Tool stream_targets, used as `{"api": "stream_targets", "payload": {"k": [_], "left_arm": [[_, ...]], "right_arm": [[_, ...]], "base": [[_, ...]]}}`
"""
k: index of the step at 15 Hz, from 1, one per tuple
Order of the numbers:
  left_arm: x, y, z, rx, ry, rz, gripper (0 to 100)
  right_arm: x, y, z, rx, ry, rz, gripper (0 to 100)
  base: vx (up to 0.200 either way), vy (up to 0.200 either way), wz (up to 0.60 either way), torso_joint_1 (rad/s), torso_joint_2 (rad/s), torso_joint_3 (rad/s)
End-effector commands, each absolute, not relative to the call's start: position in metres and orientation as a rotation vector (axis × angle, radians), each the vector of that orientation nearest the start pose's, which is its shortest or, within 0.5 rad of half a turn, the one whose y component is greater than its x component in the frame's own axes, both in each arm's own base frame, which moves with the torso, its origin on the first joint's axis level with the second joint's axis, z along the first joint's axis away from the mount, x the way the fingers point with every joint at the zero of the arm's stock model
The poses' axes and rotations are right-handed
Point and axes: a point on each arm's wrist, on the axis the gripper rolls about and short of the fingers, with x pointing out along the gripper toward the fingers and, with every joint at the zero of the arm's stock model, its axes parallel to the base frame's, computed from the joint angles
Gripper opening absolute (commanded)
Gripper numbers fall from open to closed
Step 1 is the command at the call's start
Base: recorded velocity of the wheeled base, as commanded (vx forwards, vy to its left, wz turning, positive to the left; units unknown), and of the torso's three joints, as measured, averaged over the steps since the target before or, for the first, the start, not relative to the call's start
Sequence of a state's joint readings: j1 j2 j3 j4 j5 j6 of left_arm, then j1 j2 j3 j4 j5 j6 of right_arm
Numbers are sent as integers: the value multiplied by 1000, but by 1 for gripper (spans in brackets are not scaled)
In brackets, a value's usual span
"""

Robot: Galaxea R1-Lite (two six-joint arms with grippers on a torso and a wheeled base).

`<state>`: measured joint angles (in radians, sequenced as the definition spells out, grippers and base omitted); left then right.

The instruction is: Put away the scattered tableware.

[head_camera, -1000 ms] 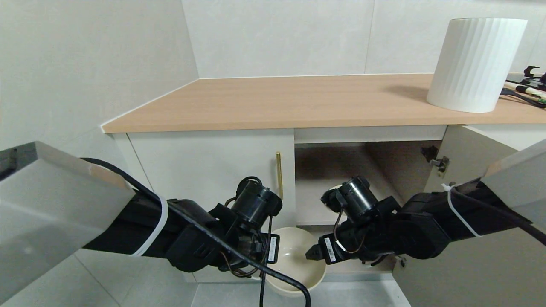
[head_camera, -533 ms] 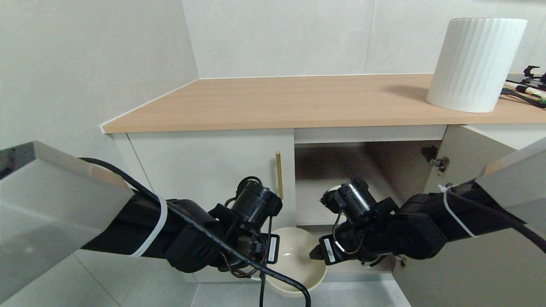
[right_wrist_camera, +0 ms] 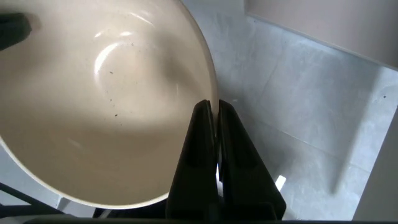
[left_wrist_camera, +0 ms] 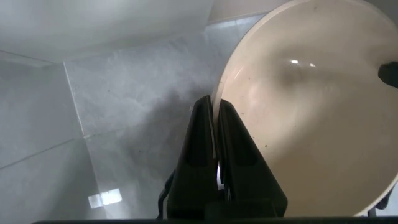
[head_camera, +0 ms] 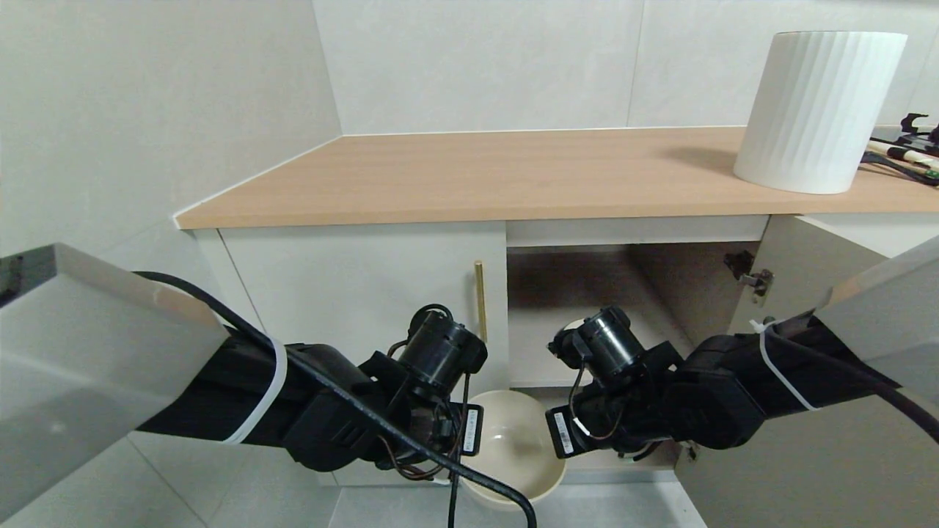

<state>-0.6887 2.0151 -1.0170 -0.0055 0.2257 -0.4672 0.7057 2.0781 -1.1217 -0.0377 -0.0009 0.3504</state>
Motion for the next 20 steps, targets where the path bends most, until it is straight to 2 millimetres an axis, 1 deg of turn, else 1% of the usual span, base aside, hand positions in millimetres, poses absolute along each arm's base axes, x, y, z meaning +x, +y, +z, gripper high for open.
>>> {"api": "stream_targets", "payload": {"k": [1, 4, 5, 9, 12, 15, 17, 20], "left_arm": [[268, -214, 81, 12, 960, -202, 0], [266, -213, 80, 17, 963, -204, 0], [266, -213, 80, 17, 963, -204, 100], [266, -213, 80, 15, 962, -204, 100], [267, -214, 80, 15, 962, -204, 100], [266, -213, 80, 16, 964, -203, 100], [266, -213, 80, 16, 964, -203, 100], [266, -213, 84, 9, 955, -206, 100]], "right_arm": [[282, 240, 80, -12, 979, 486, 0], [282, 240, 80, -13, 980, 486, 0], [282, 240, 77, -15, 985, 484, 0], [282, 240, 76, -18, 989, 481, 0], [284, 241, 68, -39, 1000, 463, 0], [290, 241, 53, -76, 1012, 395, 0], [299, 232, 42, -98, 1005, 292, 0], [316, 207, 42, -46, 1003, 190, 0]], "base": [[0, 0, 0, 0, 0, 0], [0, 0, 0, 0, 0, 0], [0, 0, 0, 0, 0, 0], [0, 0, 0, 0, 0, 0], [0, 0, 0, 0, 0, 0], [0, 0, 0, 0, 0, 0], [0, 0, 0, 0, 0, 0], [0, 0, 0, 0, 0, 0]]}}
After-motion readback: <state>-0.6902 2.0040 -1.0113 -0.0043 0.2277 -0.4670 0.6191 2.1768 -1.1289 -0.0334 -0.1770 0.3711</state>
